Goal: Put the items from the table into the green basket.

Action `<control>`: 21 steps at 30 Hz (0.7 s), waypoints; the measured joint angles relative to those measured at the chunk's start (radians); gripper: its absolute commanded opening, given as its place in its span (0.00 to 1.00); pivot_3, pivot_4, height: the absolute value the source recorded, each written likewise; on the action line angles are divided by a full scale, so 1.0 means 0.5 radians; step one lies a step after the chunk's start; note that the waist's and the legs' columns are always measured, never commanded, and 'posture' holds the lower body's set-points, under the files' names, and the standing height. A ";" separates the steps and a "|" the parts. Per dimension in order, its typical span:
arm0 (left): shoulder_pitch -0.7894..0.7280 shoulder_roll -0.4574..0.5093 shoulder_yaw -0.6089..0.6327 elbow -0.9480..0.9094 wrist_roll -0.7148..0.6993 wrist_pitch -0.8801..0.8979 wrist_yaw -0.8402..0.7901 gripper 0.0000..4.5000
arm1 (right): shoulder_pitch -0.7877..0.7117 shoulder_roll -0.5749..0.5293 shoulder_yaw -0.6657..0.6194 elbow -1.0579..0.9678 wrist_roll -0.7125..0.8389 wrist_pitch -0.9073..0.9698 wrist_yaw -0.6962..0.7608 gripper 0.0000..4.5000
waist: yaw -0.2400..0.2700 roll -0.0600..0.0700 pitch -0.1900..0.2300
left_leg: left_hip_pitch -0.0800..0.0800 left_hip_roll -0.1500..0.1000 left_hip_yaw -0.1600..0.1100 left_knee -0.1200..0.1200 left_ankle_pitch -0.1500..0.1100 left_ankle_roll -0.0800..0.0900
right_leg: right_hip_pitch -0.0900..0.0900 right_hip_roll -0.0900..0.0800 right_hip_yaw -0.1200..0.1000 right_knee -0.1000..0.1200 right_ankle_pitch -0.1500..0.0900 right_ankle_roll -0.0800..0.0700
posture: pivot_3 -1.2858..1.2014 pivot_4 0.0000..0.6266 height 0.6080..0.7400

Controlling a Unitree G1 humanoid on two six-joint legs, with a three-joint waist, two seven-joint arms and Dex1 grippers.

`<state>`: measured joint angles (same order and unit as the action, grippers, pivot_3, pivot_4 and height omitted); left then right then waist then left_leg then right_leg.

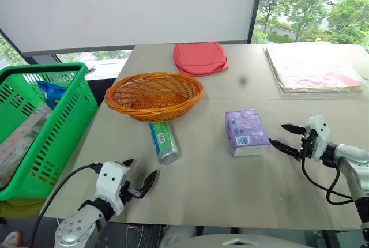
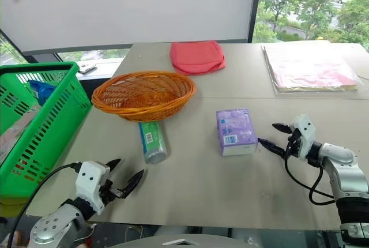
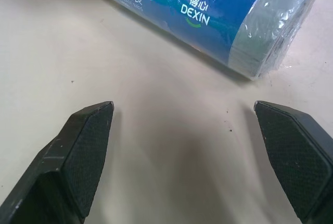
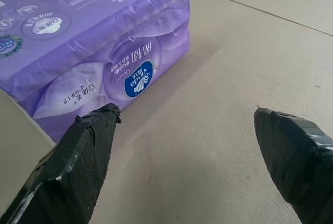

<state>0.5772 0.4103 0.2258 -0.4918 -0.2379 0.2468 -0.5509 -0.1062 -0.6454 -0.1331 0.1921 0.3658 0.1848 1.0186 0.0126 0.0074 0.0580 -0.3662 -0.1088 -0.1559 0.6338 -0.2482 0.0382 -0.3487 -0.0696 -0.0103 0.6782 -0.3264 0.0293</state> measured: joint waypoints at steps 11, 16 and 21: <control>0.050 -0.004 0.010 0.000 -0.080 0.000 -0.029 0.99 | 0.001 0.000 0.000 0.000 -0.003 -0.006 0.001 1.00 | 0.001 -0.001 0.001 | 0.000 0.000 0.000 0.000 0.000 0.001 | -0.001 0.000 0.000 0.000 0.000 0.000 | 0.50 0.04 1.00; 0.065 -0.003 0.023 0.000 -0.089 0.000 -0.034 0.99 | 0.001 0.000 0.000 0.000 -0.006 -0.021 0.001 1.00 | 0.001 -0.001 0.001 | -0.001 0.000 0.001 0.000 0.000 0.001 | -0.001 0.000 0.000 0.000 0.000 0.000 | 0.50 0.04 1.00; 0.078 -0.003 0.027 0.000 -0.122 0.000 -0.048 0.99 | -0.001 0.000 0.000 0.001 -0.006 -0.031 -0.001 1.00 | 0.002 -0.002 0.002 | -0.001 0.000 0.001 0.000 0.000 0.001 | -0.002 0.000 0.001 0.000 0.000 0.000 | 0.50 0.05 1.00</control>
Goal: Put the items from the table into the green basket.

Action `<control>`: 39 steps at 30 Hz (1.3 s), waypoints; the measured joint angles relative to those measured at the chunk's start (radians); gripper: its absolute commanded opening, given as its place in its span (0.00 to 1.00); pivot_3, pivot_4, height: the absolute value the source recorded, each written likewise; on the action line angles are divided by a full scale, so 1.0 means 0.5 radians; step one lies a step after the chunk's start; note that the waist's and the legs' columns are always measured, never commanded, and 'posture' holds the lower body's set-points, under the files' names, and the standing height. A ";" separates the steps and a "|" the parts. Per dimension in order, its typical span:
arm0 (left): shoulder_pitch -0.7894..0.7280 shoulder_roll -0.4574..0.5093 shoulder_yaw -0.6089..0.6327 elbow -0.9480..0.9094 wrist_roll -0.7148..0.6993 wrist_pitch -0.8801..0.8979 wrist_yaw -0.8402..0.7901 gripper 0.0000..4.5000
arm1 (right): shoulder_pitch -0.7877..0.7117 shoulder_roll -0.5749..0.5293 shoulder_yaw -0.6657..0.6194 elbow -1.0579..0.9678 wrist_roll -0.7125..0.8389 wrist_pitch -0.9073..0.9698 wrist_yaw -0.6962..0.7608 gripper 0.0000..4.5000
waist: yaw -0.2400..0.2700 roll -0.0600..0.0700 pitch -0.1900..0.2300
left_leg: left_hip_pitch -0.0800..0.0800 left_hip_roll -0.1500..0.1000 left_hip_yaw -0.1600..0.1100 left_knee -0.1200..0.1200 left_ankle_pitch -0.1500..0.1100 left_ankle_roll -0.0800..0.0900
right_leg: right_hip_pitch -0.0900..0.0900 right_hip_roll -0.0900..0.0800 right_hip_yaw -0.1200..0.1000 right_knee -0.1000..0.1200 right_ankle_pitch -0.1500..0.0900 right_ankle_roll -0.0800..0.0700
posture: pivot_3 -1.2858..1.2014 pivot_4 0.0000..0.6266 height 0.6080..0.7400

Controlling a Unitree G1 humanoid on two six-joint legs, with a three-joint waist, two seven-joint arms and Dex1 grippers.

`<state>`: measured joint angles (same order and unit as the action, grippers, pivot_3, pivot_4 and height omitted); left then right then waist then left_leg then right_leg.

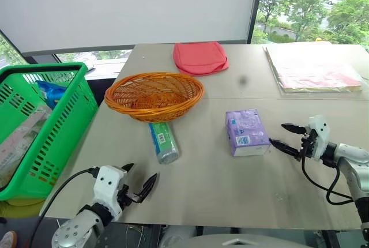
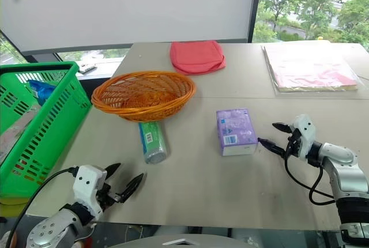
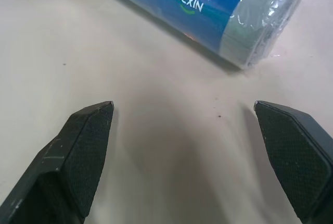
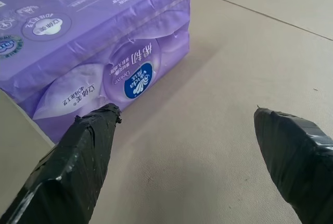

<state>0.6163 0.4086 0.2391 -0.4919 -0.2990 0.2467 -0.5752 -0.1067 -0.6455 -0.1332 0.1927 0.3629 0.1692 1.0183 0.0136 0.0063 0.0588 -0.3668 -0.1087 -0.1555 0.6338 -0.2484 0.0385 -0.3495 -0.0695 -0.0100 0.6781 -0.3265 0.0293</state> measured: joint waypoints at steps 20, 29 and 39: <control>0.250 0.493 1.181 -0.501 -1.257 0.324 -0.349 0.99 | -1.279 0.418 0.768 -0.227 -0.163 0.090 0.229 1.00 | 0.004 -0.014 -0.007 | -0.022 0.016 0.013 0.000 0.004 -0.014 | -0.032 0.019 0.014 0.002 0.003 -0.006 | 0.58 0.00 1.00; 0.515 0.417 1.576 -0.682 -1.434 0.405 -0.272 0.99 | -1.635 0.742 1.127 0.284 -0.519 -0.119 0.296 1.00 | 0.115 -0.034 -0.020 | -0.021 0.020 0.024 0.000 0.002 -0.018 | -0.041 0.029 0.031 0.005 0.004 -0.007 | 0.62 0.00 1.00; 0.675 0.213 1.563 -0.818 -1.409 0.394 -0.151 1.00 | -1.687 0.877 1.196 0.569 -0.805 -0.304 0.199 0.30 | 0.290 -0.035 -0.020 | -0.024 0.029 0.034 0.000 0.000 -0.021 | -0.054 0.038 0.042 0.019 0.006 -0.012 | 0.64 0.00 1.00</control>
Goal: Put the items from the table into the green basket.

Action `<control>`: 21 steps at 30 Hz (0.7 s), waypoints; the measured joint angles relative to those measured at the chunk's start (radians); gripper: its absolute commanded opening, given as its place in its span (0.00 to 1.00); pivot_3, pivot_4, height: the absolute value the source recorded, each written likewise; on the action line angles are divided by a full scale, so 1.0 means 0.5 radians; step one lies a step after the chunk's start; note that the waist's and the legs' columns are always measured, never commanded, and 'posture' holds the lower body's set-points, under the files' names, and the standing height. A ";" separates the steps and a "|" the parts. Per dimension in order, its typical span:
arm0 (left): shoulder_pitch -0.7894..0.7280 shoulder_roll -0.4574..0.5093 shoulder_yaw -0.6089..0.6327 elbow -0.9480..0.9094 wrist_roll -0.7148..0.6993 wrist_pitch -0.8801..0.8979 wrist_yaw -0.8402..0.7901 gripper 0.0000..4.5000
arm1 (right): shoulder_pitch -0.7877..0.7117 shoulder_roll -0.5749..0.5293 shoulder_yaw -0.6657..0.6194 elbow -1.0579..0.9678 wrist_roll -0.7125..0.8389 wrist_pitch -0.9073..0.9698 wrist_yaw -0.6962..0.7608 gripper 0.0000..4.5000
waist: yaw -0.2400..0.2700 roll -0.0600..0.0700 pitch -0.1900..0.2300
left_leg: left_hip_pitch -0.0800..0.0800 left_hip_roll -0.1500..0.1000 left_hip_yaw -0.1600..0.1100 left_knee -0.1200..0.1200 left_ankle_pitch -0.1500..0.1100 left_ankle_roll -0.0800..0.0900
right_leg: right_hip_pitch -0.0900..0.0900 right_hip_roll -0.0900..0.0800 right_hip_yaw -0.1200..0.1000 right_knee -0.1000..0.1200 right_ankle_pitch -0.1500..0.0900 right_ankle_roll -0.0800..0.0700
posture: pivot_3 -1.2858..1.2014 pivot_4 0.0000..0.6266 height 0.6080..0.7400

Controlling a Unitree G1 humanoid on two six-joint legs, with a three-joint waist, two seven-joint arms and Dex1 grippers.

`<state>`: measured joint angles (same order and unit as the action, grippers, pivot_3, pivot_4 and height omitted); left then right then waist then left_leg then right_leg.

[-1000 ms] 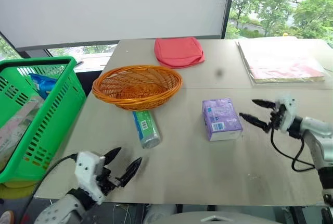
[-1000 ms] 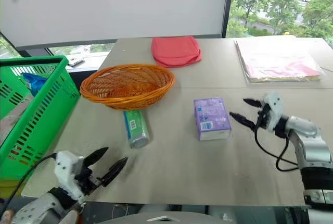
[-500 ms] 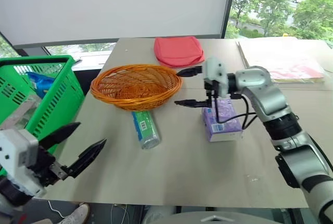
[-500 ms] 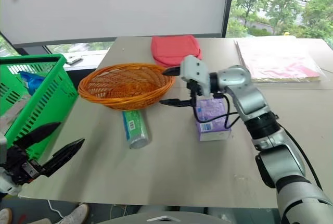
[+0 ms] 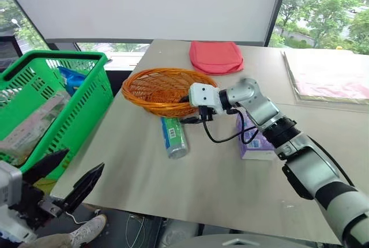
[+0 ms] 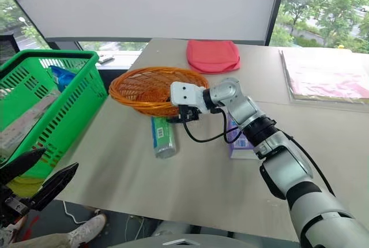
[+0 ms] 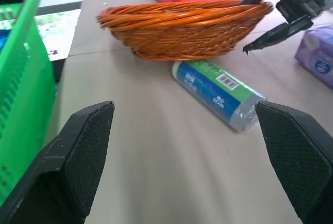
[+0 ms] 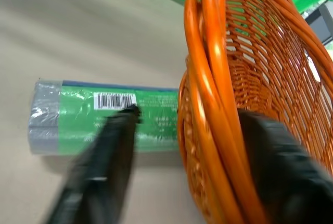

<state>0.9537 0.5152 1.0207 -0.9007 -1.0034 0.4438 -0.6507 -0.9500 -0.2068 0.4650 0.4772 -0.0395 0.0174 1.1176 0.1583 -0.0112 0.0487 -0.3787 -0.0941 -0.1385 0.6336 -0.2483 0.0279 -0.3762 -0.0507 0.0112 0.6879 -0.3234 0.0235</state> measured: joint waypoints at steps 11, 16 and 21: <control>-0.283 0.179 -0.121 -0.034 -0.071 -0.008 0.171 1.00 | -0.016 -0.059 -0.060 0.018 -0.061 -0.175 -0.070 0.05 | 0.043 -0.001 -0.001 | -0.001 0.011 0.006 0.000 0.002 -0.006 | -0.005 0.010 0.004 0.001 0.005 -0.008 | 0.61 0.00 1.00; -0.876 0.484 -0.561 -0.067 -0.157 0.123 0.546 1.00 | -0.110 -0.482 -0.266 0.057 -0.128 -0.171 -0.245 0.05 | 0.071 -0.002 -0.001 | -0.001 0.011 0.005 0.003 0.005 -0.011 | -0.004 0.012 0.003 0.000 0.012 -0.010 | 0.58 0.00 1.00; -1.628 0.656 -1.172 0.085 -0.151 0.342 0.792 1.00 | -0.110 -0.889 -0.382 0.375 -0.288 -0.252 -0.416 0.05 | 0.003 -0.004 -0.002 | -0.001 0.015 0.017 0.003 0.006 -0.012 | -0.006 0.013 0.012 0.004 0.015 -0.009 | 0.56 0.00 1.00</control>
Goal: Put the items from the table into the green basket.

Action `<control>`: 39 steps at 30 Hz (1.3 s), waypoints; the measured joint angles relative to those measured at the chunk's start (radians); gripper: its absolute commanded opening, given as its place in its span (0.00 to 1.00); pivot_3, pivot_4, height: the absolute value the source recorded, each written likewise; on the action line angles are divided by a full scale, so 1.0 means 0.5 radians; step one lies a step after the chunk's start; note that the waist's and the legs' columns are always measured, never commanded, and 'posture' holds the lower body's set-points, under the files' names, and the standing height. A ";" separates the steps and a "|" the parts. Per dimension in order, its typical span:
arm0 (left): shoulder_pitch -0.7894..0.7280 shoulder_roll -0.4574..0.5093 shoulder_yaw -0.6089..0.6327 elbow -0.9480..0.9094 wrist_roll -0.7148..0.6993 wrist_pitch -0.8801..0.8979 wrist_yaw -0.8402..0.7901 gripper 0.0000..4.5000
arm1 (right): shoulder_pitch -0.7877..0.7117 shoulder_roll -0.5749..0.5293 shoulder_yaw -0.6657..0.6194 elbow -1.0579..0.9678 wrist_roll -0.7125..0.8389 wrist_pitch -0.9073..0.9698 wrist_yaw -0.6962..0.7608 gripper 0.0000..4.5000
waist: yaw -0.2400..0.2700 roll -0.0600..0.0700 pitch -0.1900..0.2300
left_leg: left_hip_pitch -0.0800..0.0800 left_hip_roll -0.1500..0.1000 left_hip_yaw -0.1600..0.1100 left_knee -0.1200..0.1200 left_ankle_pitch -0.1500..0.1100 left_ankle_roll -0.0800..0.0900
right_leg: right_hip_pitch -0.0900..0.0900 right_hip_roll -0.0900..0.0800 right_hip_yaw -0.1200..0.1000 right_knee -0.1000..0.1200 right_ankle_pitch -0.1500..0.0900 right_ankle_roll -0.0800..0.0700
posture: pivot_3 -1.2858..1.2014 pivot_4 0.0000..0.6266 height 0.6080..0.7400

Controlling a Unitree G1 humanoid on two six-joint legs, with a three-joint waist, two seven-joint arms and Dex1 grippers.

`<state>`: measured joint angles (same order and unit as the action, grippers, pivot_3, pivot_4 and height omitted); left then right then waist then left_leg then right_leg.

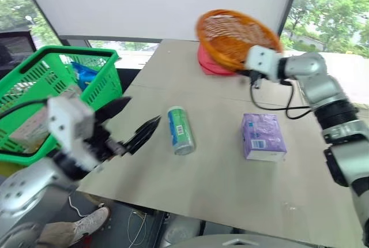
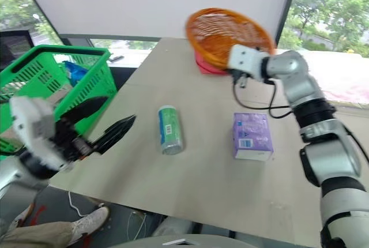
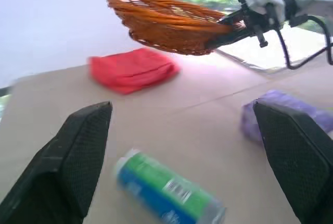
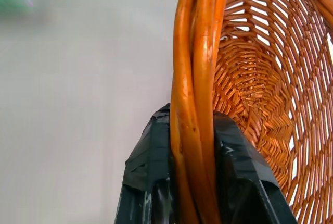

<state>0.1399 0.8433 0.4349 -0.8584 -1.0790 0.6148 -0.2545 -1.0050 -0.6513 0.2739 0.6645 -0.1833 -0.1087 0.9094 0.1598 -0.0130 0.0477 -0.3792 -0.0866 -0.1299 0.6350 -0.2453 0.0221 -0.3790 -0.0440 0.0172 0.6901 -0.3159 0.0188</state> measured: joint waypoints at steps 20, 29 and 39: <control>-0.128 -0.128 -0.290 0.236 0.403 0.162 -0.064 1.00 | 0.057 -0.207 -0.085 0.438 -0.087 -0.352 0.076 0.99 | -0.330 0.003 0.002 | 0.003 0.020 0.030 0.007 0.000 0.001 | -0.012 0.015 0.033 0.012 0.009 0.000 | 0.55 0.00 1.00; -0.140 -0.645 -0.506 0.185 0.834 0.437 0.702 1.00 | 0.763 -0.320 -0.337 -1.355 1.196 1.122 0.734 0.99 | -0.191 0.005 0.000 | -0.005 0.021 0.021 0.019 -0.006 0.010 | -0.010 0.015 0.024 0.009 0.016 0.004 | 0.54 0.01 1.00; -0.412 -1.396 -0.621 0.483 1.123 0.790 1.261 1.00 | 0.788 -0.259 -0.381 -1.709 1.375 1.365 0.621 0.99 | -0.196 0.001 -0.003 | 0.000 0.022 0.025 0.031 -0.006 0.011 | 0.001 0.018 0.025 0.006 0.025 0.009 | 0.52 0.00 1.00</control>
<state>-0.0659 0.1454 0.1245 -0.6168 -0.5175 1.0099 0.3761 -0.6108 -0.7809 0.0834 -0.1902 0.5041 0.5740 1.2201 0.0620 -0.0124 0.0463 -0.3792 -0.0756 -0.1175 0.6505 -0.2484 0.0274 -0.3787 -0.0350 0.0297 0.6934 -0.3031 0.0233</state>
